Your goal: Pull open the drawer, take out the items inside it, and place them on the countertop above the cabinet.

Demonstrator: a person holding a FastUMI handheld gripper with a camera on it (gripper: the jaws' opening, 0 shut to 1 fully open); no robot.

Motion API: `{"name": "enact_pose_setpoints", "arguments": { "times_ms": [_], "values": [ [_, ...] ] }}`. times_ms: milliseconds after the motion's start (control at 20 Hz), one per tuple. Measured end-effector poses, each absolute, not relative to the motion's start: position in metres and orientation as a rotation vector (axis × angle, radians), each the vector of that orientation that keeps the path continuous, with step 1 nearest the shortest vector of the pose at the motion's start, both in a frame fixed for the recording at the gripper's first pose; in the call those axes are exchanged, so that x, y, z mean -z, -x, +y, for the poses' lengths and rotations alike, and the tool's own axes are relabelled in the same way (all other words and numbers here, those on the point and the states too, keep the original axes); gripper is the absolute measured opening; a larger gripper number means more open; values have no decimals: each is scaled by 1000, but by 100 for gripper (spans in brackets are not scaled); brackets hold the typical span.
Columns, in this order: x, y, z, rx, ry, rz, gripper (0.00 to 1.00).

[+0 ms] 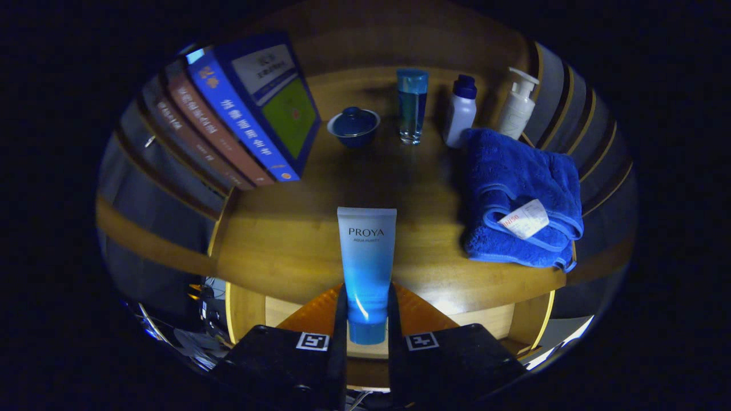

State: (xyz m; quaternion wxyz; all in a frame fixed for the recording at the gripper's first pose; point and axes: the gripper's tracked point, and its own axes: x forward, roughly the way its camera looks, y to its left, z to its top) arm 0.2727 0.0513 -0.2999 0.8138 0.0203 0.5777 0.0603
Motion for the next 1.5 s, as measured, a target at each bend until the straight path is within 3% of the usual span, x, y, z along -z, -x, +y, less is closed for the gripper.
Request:
{"name": "enact_pose_setpoints", "arguments": {
  "times_ms": [300, 700, 1500],
  "values": [
    [328, -294, 33, -45, -26, 1248, 39],
    [314, -299, 31, -66, 9, 1139, 100],
    [193, -224, 44, -129, -128, 512, 100]
  ]
}}
